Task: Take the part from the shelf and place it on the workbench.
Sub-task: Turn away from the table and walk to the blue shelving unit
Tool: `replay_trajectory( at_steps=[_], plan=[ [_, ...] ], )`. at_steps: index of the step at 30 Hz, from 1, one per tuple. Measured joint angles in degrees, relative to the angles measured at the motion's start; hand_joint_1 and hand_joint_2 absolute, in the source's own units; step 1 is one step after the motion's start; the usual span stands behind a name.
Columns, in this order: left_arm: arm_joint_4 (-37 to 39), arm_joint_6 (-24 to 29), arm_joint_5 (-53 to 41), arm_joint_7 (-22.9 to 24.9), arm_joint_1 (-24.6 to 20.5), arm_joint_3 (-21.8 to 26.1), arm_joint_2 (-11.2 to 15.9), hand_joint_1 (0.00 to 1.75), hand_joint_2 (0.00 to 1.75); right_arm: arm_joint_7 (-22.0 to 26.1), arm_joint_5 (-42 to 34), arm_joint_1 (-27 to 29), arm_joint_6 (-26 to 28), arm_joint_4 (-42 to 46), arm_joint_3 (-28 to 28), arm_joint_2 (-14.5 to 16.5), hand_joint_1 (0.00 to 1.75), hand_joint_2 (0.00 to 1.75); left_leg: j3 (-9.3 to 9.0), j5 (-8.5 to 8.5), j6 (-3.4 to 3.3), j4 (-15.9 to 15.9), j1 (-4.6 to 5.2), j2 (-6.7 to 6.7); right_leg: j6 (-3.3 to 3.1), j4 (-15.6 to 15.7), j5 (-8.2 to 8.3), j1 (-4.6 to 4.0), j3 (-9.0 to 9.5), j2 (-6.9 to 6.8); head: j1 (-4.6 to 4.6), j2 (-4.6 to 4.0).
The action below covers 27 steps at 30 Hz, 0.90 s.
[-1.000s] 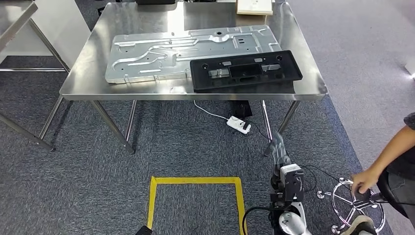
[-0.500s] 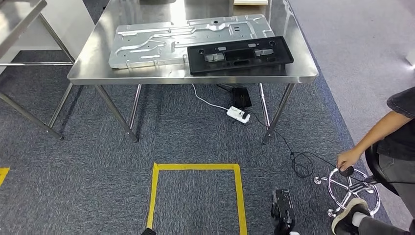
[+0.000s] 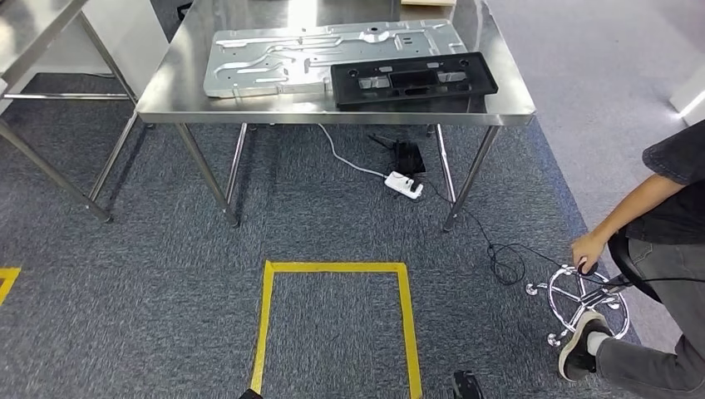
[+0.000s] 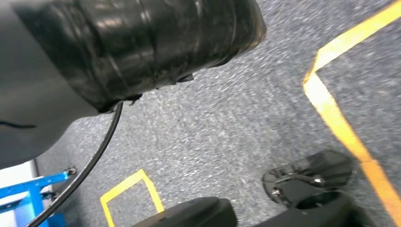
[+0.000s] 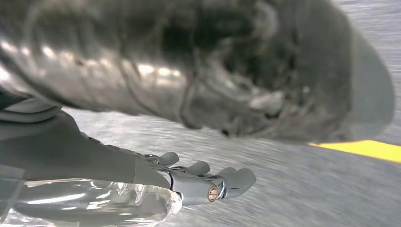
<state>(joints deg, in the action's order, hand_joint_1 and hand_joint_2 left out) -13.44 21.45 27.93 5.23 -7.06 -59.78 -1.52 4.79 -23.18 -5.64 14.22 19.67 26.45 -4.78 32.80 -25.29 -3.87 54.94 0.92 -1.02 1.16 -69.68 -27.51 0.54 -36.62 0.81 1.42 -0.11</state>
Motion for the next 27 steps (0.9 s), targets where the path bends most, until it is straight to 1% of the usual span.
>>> replay_trajectory(
  at_steps=[1, 2, 3, 4, 5, 6, 7, 8, 9, 10, 11, 12, 13, 14, 15, 16, 17, 18, 19, 20, 21, 22, 23, 24, 25, 26, 27],
  plan=[
    [0.0, 0.1, -0.1, 0.2, 0.0, -0.1, -0.1, 0.0, 0.0, -1.4, 0.7, 0.1, -0.2, -0.5, 0.4, 0.1, 0.0, 0.0, 0.72, 0.18, 0.19, 0.6, 0.04, -0.31, -0.21, 4.5, 0.17, -0.02, 3.47, 0.9, -0.01, 0.0],
    [0.0, 0.2, -0.3, 0.3, -0.1, -0.2, -0.1, 0.0, 0.0, -2.4, 1.5, 0.1, -0.4, -1.0, 0.8, 0.3, 0.0, 0.0, 1.32, 0.36, 0.45, 1.2, 0.09, -0.63, -0.39, 8.5, -0.39, -0.04, 6.37, 1.66, 0.03, 0.0],
    [0.0, 0.2, -0.4, 0.4, -0.2, -0.3, -0.2, 0.0, 0.0, -3.2, 2.3, 0.0, -0.6, -1.4, 1.3, 0.4, 0.0, 0.0, 1.84, 0.54, 0.74, 1.8, 0.13, -0.92, -0.56, 11.3, -1.28, -0.12, 8.2, 2.18, 0.02, 0.0],
    [0.0, 0.3, -0.5, 0.6, -0.2, -0.3, -0.2, 0.0, 0.0, -3.7, 3.2, -0.1, -0.8, -1.8, 1.7, 0.6, 0.0, 0.0, 2.28, 0.77, 1.06, 2.2, 0.16, -1.25, -0.71, 12.7, -2.02, -0.24, 8.95, 2.15, 0.05, 0.0],
    [0.0, 0.3, -0.6, 0.7, -0.2, -0.4, -0.2, 0.0, 0.0, -4.0, 4.0, 0.0, -0.9, -2.2, 2.2, 0.9, 0.0, 0.0, 2.58, 1.03, 1.4, 2.4, 0.19, -1.62, -0.93, 13.0, -2.21, -0.17, 8.95, 1.68, 0.05, 0.0],
    [0.0, 0.2, -0.8, 0.8, -0.2, -0.5, -0.2, 0.0, 0.0, -4.2, 4.7, 0.0, -0.9, -2.5, 2.7, 1.2, 0.0, 0.0, 2.92, 0.95, 1.71, 2.8, 0.13, -1.72, -1.26, 13.1, -2.07, -0.09, 8.86, 1.16, 0.01, 0.0],
    [0.0, 0.2, -0.9, 0.9, -0.1, -0.6, -0.2, 0.0, 0.0, -4.3, 5.2, 0.0, -1.0, -2.8, 3.1, 1.4, 0.0, 0.0, 3.45, 0.2, 2.04, 3.8, 0.05, -1.53, -1.65, 13.2, -1.81, 0.03, 8.77, 0.63, 0.13, 0.0],
    [0.0, 0.2, -1.0, 1.0, -0.1, -0.6, -0.1, 0.0, 0.0, -4.4, 5.5, 0.1, -1.0, -3.0, 3.4, 1.6, 0.0, 0.0, 4.41, -1.27, 2.42, 5.8, -0.08, -1.14, -2.04, 13.4, -1.55, 0.17, 8.66, 0.05, 0.22, 0.0],
    [0.0, 0.2, -1.0, 1.0, -0.1, -0.7, -0.1, 0.0, 0.0, -4.4, 5.8, 0.1, -1.0, -3.3, 3.8, 1.8, 0.0, 0.0, 5.8, -3.33, 2.82, 9.1, -0.36, -0.6, -2.29, 13.4, -1.36, 0.15, 8.46, -0.55, 0.35, 0.0],
    [0.0, 0.2, -1.1, 1.0, -0.1, -0.7, -0.1, 0.0, 0.0, -4.5, 6.2, 0.1, -1.0, -3.5, 4.1, 1.9, 0.0, 0.0, 7.42, -5.48, 3.22, 13.0, -0.6, -0.21, -2.43, 13.3, -1.23, 0.11, 8.19, -1.15, 0.48, 0.0],
    [0.0, 0.2, -1.3, 1.0, -0.1, -0.7, -0.1, 0.0, 0.0, -4.5, 6.6, 0.1, -1.0, -3.8, 4.4, 2.0, 0.0, 0.0, 8.8, -7.03, 3.58, 16.6, -0.86, 0.0, -2.45, 13.2, -1.13, 0.06, 7.95, -1.79, 0.5, 0.0],
    [0.0, 0.2, -1.4, 1.0, 0.0, -0.8, -0.1, 0.0, 0.0, -4.5, 7.2, 0.1, -1.0, -4.0, 4.8, 2.0, 0.0, 0.0, 9.46, -7.64, 3.87, 18.8, -1.1, 0.14, -2.42, 13.1, -1.07, 0.05, 7.71, -2.42, 0.5, 0.0],
    [0.0, 0.1, -1.6, 1.0, 0.0, -0.9, -0.2, 0.0, 0.0, -4.5, 7.8, 0.1, -0.9, -4.2, 5.2, 2.1, 0.0, 0.0, 9.02, -7.17, 4.08, 18.9, -1.31, 0.33, -2.37, 12.9, -1.03, 0.05, 7.51, -3.02, 0.51, 0.0],
    [0.0, 0.1, -1.7, 1.0, 0.1, -1.0, -0.2, 0.0, 0.0, -4.5, 8.3, 0.1, -0.9, -4.3, 5.7, 2.1, 0.0, 0.0, 7.39, -5.83, 4.21, 16.6, -1.49, 0.69, -2.3, 12.8, -1.05, 0.06, 7.36, -3.6, 0.51, 0.0],
    [0.0, 0.1, -1.9, 1.0, 0.1, -1.1, -0.2, 0.0, 0.0, -4.5, 8.8, 0.0, -0.9, -4.4, 6.1, 2.2, 0.0, 0.0, 4.84, -4.18, 4.24, 12.7, -1.6, 1.42, -2.18, 12.6, -1.12, 0.07, 7.29, -4.17, 0.52, 0.0],
    [0.0, 0.1, -2.0, 1.0, 0.0, -1.2, -0.2, 0.0, 0.0, -4.5, 9.3, 0.0, -0.9, -4.5, 6.6, 2.2, 0.0, 0.0, 2.2, -3.18, 4.13, 8.5, -1.5, 2.58, -1.99, 12.4, -1.19, 0.03, 7.22, -4.68, 0.52, 0.0],
    [0.0, 0.1, -2.2, 1.0, -0.1, -1.3, -0.2, 0.0, 0.0, -4.5, 9.6, -0.1, -0.9, -4.6, 7.1, 2.3, 0.0, 0.0, 0.3, -2.47, 3.81, 5.5, -1.25, 3.56, -1.73, 12.4, -1.25, -0.01, 7.23, -5.15, 0.47, 0.01],
    [0.0, 0.1, -2.2, 1.1, -0.2, -1.5, -0.2, 0.0, 0.0, -4.5, 10.0, -0.2, -0.8, -4.7, 7.6, 2.3, 0.0, 0.0, -0.74, -2.39, 3.37, 3.5, -0.96, 4.3, -1.41, 12.3, -1.32, -0.08, 7.32, -5.58, 0.46, 0.01],
    [0.0, 0.1, -2.2, 1.1, -0.2, -1.6, -0.2, 0.0, 0.0, -4.6, 10.3, -0.2, -0.8, -4.8, 8.0, 2.3, 0.0, 0.0, -0.91, -2.65, 2.91, 3.0, -0.64, 4.49, -1.08, 12.4, -1.34, -0.12, 7.41, -6.0, 0.46, 0.01],
    [0.0, 0.1, -2.2, 1.1, -0.2, -1.7, -0.2, 0.0, 0.0, -4.7, 10.5, -0.3, -0.9, -4.8, 8.5, 2.4, 0.0, 0.0, -0.64, -2.51, 2.46, 2.9, -0.5, 4.08, -0.73, 12.4, -1.37, -0.12, 7.58, -6.45, 0.46, 0.01],
    [0.0, 0.1, -2.2, 1.1, -0.1, -1.8, -0.2, 0.0, 0.0, -4.8, 10.7, -0.4, -0.9, -4.9, 9.0, 2.5, 0.0, 0.0, -0.69, -2.47, 2.06, 2.5, -0.61, 3.59, -0.33, 12.4, -1.56, -0.11, 7.64, -6.67, 0.5, 0.01],
    [0.0, 0.1, -2.2, 1.2, -0.1, -1.9, -0.2, 0.0, 0.0, -4.9, 10.8, -0.4, -0.9, -4.9, 9.4, 2.5, 0.0, 0.0, -0.75, -2.3, 1.73, 2.2, -0.7, 3.06, -0.01, 11.9, -2.1, -0.03, 7.48, -6.25, 0.46, 0.01],
    [0.0, 0.1, -2.2, 1.2, -0.1, -2.0, -0.2, 0.0, 0.0, -5.0, 10.9, -0.5, -1.0, -5.0, 9.9, 2.6, 0.0, 0.0, -0.81, -2.08, 1.4, 1.9, -0.82, 2.54, 0.2, 10.4, -3.27, 0.01, 6.83, -5.27, 0.35, 0.01],
    [0.0, 0.1, -2.2, 1.2, -0.1, -2.0, -0.2, 0.0, 0.0, -5.2, 11.0, -0.5, -1.1, -5.1, 10.3, 2.6, 0.0, 0.0, -0.91, -1.89, 1.1, 1.7, -0.89, 2.0, 0.29, 7.5, -5.0, 0.07, 5.54, -3.93, 0.23, 0.01],
    [0.0, 0.1, -2.2, 1.2, -0.1, -2.1, -0.2, 0.0, 0.0, -5.4, 11.3, -0.5, -1.2, -5.3, 10.7, 2.6, 0.0, 0.0, -0.82, -1.81, 0.93, 1.6, -0.79, 1.43, 0.22, 3.6, -6.99, 0.08, 3.76, -2.61, 0.1, 0.01],
    [0.0, 0.1, -2.2, 1.2, -0.1, -2.2, -0.2, 0.0, 0.0, -5.7, 11.5, -0.4, -1.3, -5.4, 11.1, 2.6, 0.0, 0.0, -0.7, -1.76, 0.79, 1.7, -0.7, 0.76, 0.11, -0.5, -8.61, 0.05, 1.8, -1.79, 0.03, 0.01],
    [0.0, 0.1, -2.2, 1.3, -0.1, -2.2, -0.2, 0.0, 0.0, -5.8, 11.8, -0.3, -1.5, -5.5, 11.4, 2.6, 0.0, 0.0, -0.63, -1.75, 0.73, 1.8, -0.6, 0.02, 0.01, -3.3, -9.28, 0.03, 0.29, -1.38, 0.0, 0.0]
  ],
)
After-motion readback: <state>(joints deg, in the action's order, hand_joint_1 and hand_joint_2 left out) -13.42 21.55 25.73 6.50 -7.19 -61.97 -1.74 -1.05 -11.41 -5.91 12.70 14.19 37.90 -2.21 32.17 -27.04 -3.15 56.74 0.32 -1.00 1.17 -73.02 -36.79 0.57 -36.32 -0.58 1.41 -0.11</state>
